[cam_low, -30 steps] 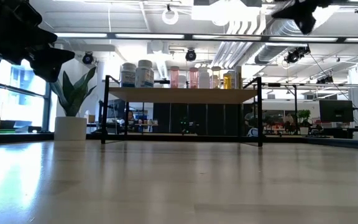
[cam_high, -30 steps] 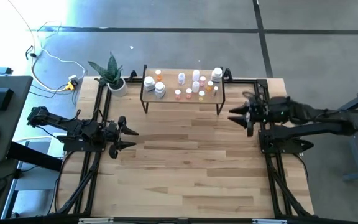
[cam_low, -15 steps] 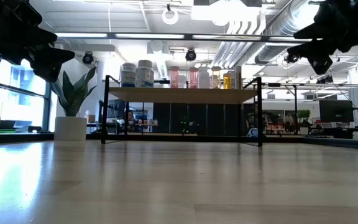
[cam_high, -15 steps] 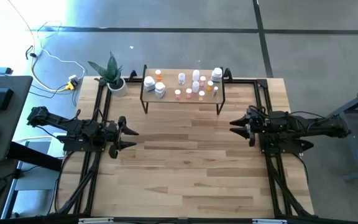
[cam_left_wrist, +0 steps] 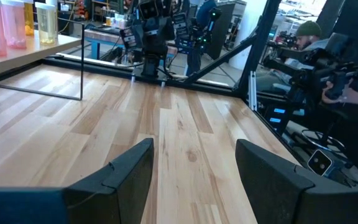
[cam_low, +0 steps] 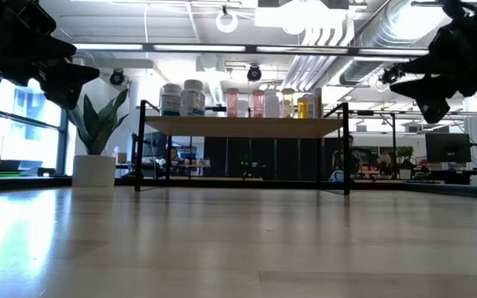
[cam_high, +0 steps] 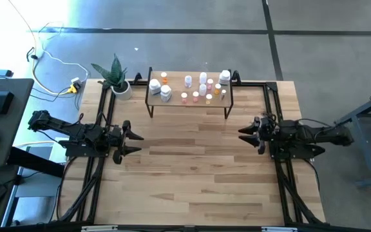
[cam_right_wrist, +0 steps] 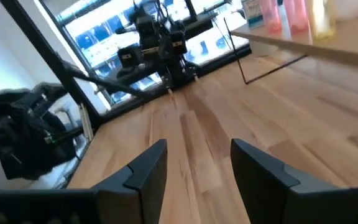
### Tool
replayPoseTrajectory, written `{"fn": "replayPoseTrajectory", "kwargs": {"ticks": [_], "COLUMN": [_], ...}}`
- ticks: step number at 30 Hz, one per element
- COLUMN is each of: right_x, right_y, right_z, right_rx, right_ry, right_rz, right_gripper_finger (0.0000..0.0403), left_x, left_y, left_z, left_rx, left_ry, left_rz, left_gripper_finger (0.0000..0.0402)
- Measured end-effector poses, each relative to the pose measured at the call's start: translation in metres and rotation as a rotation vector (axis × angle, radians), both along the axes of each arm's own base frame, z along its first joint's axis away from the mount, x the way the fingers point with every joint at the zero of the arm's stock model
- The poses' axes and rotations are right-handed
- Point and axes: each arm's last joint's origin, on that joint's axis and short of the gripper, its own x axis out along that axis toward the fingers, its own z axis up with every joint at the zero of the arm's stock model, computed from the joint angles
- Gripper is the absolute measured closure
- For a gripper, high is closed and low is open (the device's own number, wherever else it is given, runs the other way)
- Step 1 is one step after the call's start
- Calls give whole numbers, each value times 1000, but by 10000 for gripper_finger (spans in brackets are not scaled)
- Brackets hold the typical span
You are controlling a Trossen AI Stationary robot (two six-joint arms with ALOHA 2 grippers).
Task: Pick and place medicine bottles onto shelf by color
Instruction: Return to Home Position
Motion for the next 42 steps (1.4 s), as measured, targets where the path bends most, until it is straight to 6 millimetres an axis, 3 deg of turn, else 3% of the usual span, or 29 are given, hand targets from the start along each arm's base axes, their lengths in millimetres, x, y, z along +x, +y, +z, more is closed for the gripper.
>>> {"fn": "replayPoseTrajectory", "kwargs": {"ticks": [42], "right_x": [1], "right_y": [-1], "right_z": [-1], "right_rx": [28], "right_ry": [6], "right_rz": [-32], "right_gripper_finger": [235], "left_x": [0], "left_y": [0], "left_z": [0], "left_rx": [-2], "left_ry": [-4], "left_rz": [0], "left_gripper_finger": [185]}}
